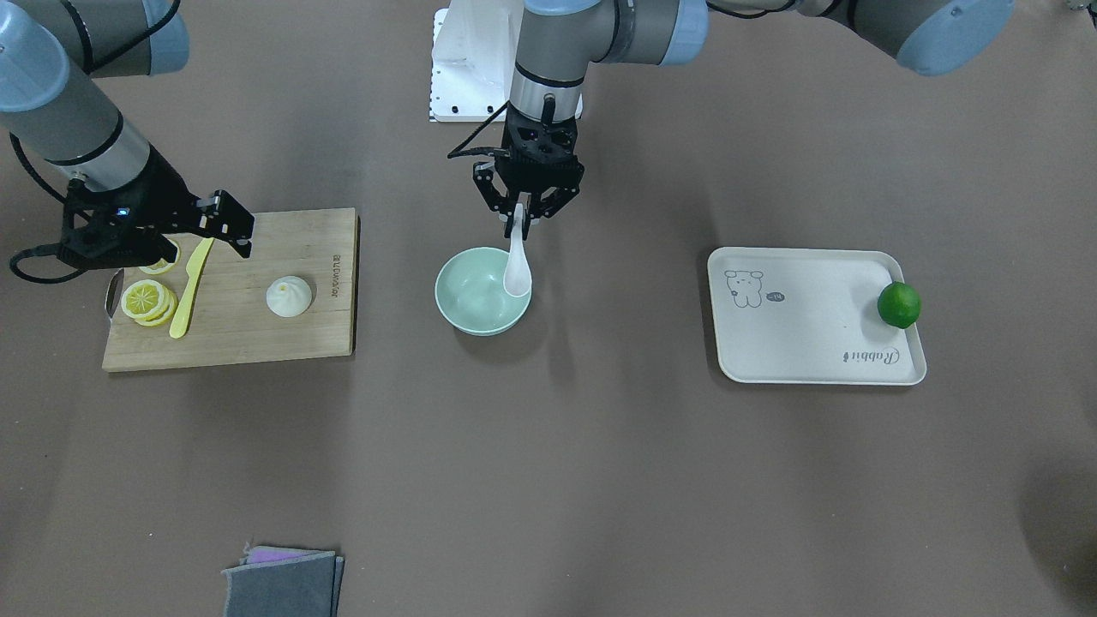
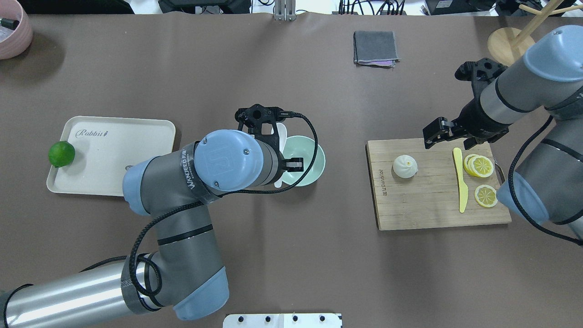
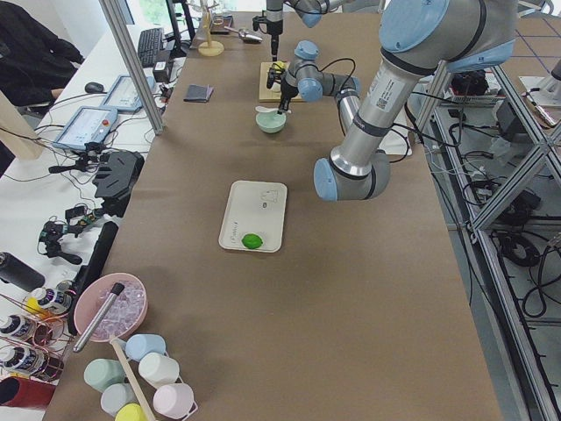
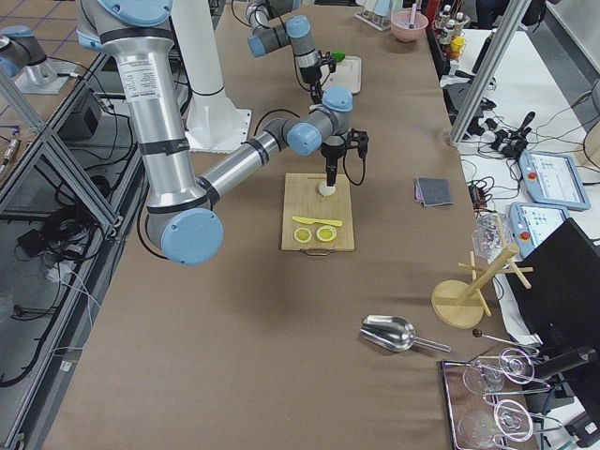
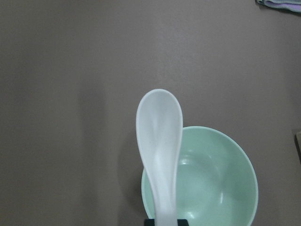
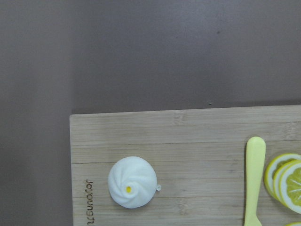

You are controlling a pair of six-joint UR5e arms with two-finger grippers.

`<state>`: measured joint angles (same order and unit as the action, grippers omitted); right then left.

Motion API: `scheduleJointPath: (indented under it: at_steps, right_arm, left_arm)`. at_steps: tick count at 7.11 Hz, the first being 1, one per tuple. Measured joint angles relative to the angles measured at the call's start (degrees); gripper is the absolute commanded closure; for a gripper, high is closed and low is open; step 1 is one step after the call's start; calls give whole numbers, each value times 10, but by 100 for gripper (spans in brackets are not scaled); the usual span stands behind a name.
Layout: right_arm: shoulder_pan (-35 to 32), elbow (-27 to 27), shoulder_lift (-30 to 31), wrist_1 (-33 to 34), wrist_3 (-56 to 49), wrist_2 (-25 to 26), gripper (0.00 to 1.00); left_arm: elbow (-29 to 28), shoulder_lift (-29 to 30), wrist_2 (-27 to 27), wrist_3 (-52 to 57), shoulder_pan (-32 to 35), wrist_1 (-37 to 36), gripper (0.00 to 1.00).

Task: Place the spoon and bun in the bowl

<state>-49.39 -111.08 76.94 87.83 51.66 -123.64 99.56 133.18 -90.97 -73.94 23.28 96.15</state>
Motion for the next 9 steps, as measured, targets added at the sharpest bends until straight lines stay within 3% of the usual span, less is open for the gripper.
scheduleJointPath:
  at_steps: [3,8,9]
  right_arm:
    - [29,28,-23,0,1,23,0]
    - [57,84,-67,-2,1,41,1]
    - [65,102,-68,-13,1,54,1]
  left_arm:
    - [-51,36,0,3,-19,0,100]
    - [-64,41,2,3,-21,0,100]
    - [-65,41,2,3,-21,0,72]
